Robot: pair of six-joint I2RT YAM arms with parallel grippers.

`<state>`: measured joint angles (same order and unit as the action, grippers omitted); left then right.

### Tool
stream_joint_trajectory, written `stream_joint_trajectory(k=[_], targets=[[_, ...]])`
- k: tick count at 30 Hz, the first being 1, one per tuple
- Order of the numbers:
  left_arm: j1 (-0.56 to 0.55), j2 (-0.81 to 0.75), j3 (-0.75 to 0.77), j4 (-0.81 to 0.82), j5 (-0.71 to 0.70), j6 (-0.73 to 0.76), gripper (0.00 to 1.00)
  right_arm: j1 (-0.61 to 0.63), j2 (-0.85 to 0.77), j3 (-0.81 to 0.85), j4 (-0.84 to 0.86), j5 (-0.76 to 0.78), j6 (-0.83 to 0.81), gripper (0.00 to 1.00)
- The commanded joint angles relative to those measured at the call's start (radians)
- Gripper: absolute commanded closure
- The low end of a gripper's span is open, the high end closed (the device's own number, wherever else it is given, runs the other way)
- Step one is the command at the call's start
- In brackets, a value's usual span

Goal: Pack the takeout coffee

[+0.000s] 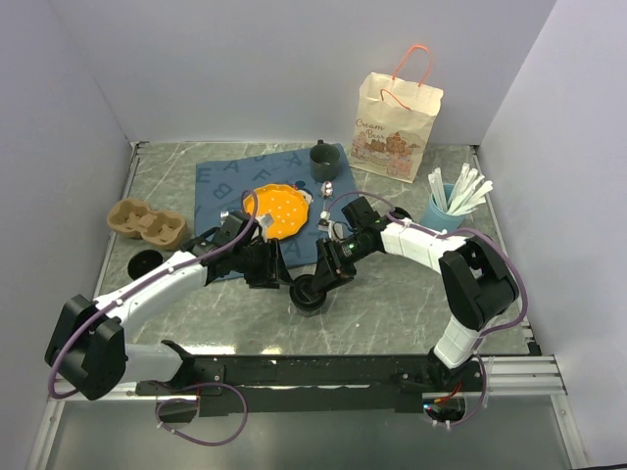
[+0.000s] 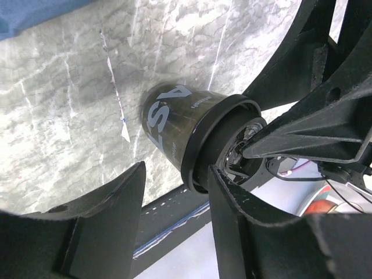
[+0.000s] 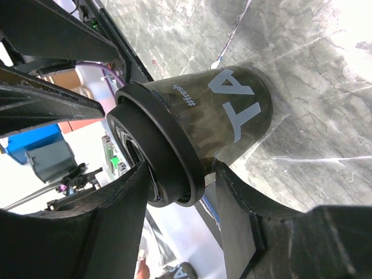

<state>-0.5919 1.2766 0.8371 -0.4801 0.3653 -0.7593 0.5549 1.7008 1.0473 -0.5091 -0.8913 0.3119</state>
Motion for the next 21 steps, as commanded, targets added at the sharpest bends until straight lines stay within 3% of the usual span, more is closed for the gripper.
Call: stream_joint_trajectory(k=[1,6,14,21], targets=[[0.023,-0.039,-0.004,0.001,-0.019,0.035,0.49,0.013,0.008,0.013,-0.043,0.095,-0.053,0.47],[0.032,-0.042,-0.036,0.073,0.059,0.06,0.59,0.014,0.011,0.016,-0.042,0.095,-0.05,0.47],[0.032,-0.056,-0.131,0.204,0.164,0.048,0.53,0.014,0.008,0.014,-0.043,0.097,-0.045,0.47],[0.033,-0.048,-0.135,0.209,0.144,0.061,0.54,0.017,0.006,0.011,-0.042,0.097,-0.04,0.48]])
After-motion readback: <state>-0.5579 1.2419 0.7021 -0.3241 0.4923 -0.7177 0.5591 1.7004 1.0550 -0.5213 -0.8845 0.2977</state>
